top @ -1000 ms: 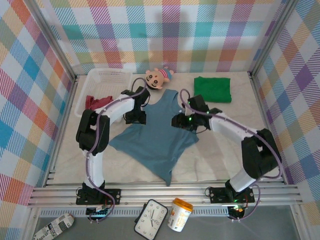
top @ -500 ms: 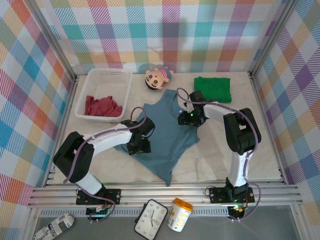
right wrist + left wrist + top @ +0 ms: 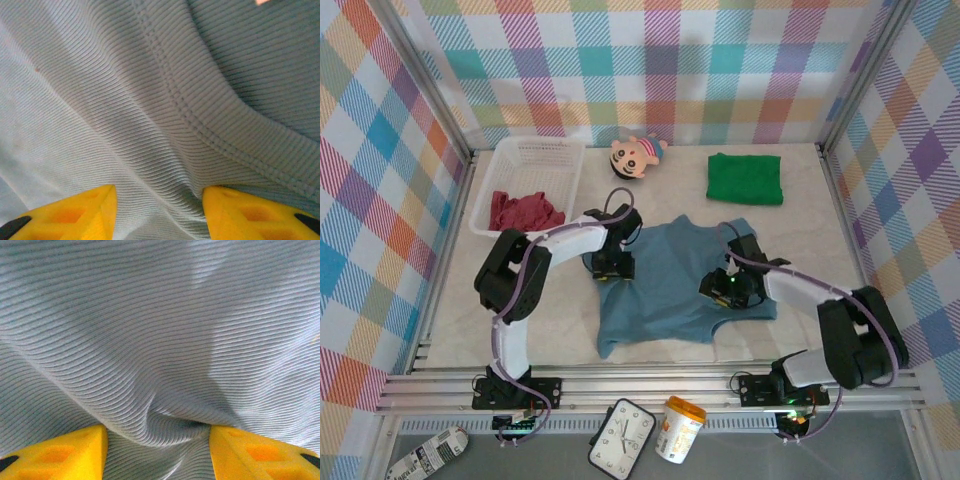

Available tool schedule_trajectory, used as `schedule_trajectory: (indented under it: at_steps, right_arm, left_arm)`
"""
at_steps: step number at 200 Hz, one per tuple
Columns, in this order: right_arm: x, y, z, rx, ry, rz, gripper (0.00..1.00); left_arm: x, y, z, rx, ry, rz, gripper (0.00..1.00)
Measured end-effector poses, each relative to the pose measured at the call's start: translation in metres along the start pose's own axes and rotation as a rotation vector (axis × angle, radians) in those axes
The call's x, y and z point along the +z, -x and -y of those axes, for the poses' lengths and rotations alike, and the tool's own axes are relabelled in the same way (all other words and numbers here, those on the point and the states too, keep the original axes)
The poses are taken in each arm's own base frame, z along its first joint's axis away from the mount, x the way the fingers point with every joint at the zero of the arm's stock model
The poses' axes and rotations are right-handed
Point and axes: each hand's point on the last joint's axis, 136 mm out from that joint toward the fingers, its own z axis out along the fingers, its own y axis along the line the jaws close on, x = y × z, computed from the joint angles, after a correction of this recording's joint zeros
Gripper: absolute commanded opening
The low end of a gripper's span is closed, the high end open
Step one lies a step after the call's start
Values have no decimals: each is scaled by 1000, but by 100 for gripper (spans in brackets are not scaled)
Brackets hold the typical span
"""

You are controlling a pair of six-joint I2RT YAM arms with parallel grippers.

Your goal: Fold and stack the tank tops

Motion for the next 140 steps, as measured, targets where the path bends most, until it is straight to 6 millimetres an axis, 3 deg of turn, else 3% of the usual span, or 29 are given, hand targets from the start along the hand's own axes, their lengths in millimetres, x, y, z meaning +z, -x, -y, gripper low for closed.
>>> schedule_trajectory:
  at_steps: [24, 46, 76, 89, 103, 118, 140]
  right_arm:
    - [-11, 1, 12, 17, -44, 29, 54]
    - [-26, 9, 9, -12, -60, 60, 54]
    - [-51, 37, -43, -159, 42, 144, 55]
    - [-55, 42, -68, -233, 80, 160, 55]
    - [-51, 47, -89, -296, 101, 159, 55]
    - [-41, 49, -103, -344, 104, 142, 56]
    - [-25, 46, -113, -387, 99, 111, 56]
  left_arm:
    - [-8, 6, 14, 37, -14, 11, 56]
    - [-22, 0, 10, 31, -12, 19, 57]
    - [-61, -29, -14, -52, -28, 87, 56]
    - [-69, -46, -25, -95, -48, 111, 56]
    - [-62, -61, -36, -144, -59, 110, 55]
    - [-41, -73, -45, -184, -50, 78, 55]
    - [-22, -71, -48, -223, -47, 61, 53]
